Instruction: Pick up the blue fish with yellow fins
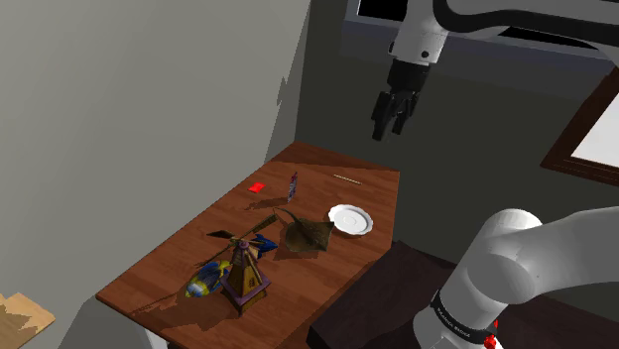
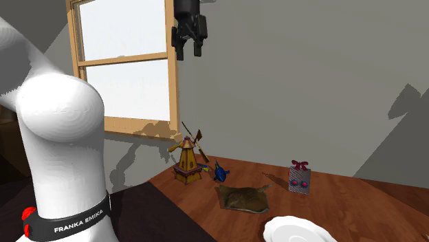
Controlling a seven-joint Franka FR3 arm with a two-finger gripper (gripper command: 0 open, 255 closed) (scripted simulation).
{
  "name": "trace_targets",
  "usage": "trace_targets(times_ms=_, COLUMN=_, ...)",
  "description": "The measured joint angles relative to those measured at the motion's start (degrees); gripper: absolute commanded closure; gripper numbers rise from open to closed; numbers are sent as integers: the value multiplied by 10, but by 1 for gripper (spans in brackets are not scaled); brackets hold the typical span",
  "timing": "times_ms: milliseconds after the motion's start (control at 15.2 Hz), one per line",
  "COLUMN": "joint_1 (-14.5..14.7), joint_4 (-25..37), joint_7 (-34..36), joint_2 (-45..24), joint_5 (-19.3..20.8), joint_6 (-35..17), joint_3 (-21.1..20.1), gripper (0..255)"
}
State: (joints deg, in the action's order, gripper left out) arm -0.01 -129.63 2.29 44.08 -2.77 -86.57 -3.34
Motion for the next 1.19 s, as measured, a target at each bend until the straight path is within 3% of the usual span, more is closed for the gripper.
trace_targets(times_ms=198, joint_1=0, joint_4=-11, joint_7=9, joint_2=-11, joint_5=-5, joint_6=-21, joint_3=-6, gripper=0)
trace_targets(times_ms=726, joint_1=-4, joint_4=-81, joint_7=52, joint_2=-95, joint_5=-29, joint_6=-171, joint_3=-32, gripper=0)
trace_targets(times_ms=1188, joint_1=-6, joint_4=-89, joint_7=95, joint_2=-217, joint_5=-45, joint_6=-299, joint_3=-59, gripper=0)
